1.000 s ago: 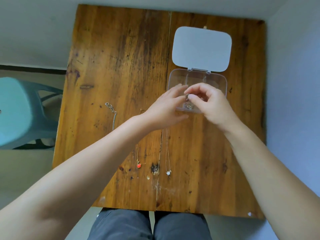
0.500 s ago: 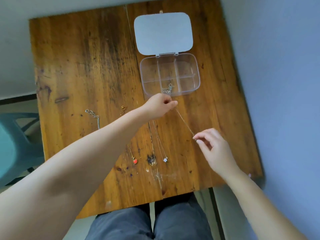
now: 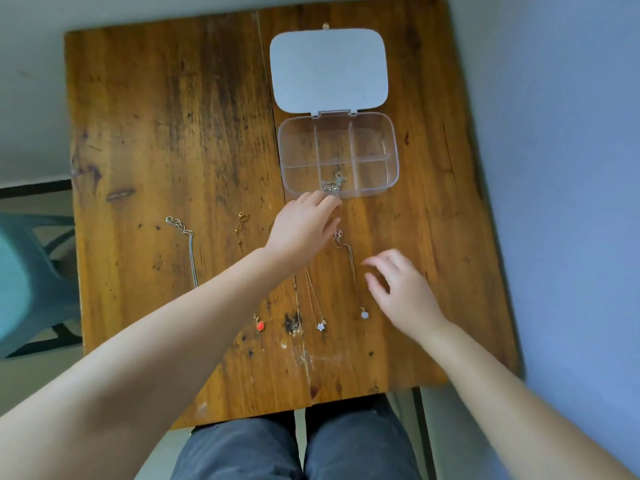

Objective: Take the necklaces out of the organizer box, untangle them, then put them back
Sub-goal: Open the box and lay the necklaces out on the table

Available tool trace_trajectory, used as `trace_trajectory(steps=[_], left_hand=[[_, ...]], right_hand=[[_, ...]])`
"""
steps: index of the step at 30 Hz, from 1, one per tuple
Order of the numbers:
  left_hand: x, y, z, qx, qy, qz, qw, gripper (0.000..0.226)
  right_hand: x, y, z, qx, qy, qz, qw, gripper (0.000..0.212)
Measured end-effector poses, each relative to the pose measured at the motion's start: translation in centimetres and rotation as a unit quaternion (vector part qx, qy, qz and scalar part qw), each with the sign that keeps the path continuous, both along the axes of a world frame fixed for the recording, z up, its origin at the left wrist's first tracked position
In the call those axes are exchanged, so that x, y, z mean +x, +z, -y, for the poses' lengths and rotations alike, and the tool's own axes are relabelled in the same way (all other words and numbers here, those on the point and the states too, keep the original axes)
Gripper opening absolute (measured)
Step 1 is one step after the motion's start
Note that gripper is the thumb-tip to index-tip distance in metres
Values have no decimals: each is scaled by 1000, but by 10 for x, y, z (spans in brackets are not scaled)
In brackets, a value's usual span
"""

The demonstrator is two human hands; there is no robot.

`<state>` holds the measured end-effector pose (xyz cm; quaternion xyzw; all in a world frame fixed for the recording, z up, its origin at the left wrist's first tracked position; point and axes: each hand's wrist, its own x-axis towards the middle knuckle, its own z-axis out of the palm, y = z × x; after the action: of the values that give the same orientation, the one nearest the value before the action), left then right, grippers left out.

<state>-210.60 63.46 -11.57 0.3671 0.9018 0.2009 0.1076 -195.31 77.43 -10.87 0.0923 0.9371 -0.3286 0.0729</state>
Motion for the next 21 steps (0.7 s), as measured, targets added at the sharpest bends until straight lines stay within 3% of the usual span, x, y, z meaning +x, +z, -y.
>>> trace_trajectory(steps=[4,7,9,12,17,21], left_hand=[[-18,5,20,0,112,-38,993,28],[-28,2,26,-40,145,-9,989,23],[-30,1,26,-43,147,-10,988,21],[-30,-2,24,-39,154,-15,987,21],[-26,-4,23,-20,172,-19,985,22],[-27,-5,23,-17,169,-28,985,20]], right_hand=[[-100,17,-19,24,13,-64,998,28],[-156,16,-17,99,125,44,986,40],[-174,13,-11,204,201,105,952,41],[-181,15,-9,285,259,103,917,36],[-179,13,-17,257,289,160,908,38],[-173,10,-23,143,244,192,940,36]])
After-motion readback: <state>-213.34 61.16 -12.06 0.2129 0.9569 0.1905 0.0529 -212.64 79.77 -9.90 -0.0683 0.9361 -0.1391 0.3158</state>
